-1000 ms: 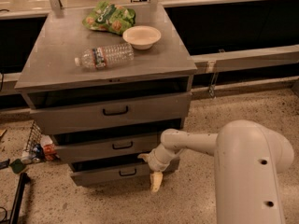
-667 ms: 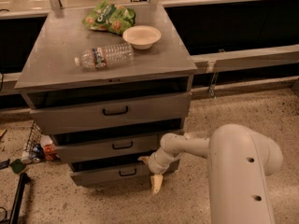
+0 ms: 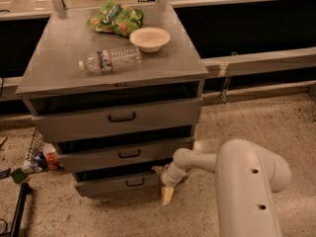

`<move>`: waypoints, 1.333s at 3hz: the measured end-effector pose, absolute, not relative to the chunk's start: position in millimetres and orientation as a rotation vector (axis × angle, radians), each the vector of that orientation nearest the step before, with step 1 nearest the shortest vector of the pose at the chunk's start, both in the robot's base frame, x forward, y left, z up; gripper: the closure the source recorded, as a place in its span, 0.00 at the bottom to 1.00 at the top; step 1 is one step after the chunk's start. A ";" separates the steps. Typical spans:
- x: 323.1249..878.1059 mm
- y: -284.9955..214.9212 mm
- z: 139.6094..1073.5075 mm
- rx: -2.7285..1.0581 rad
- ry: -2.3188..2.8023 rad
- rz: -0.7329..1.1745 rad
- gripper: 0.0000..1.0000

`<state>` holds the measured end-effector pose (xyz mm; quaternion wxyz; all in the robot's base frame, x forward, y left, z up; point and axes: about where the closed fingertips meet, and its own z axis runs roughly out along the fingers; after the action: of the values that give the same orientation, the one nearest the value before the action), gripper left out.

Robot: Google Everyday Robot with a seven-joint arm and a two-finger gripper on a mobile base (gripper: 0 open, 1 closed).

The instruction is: Open bottom drawer

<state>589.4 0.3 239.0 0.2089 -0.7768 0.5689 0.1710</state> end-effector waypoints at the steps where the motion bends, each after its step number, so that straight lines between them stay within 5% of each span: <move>1: 606.2 -5.6 224.3 -2.126 1.604 0.443 0.00; 2: 621.6 -10.4 212.1 -2.105 1.620 0.430 0.00; 3: 629.1 -11.7 198.6 -2.094 1.636 0.453 0.21; 4: 631.6 -13.2 196.0 -2.090 1.656 0.464 0.52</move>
Offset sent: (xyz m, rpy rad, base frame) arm 0.0562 -0.0200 -0.0373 0.0064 -0.0452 -0.0851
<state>631.6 -13.2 196.0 0.2158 -0.7541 0.5973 0.1674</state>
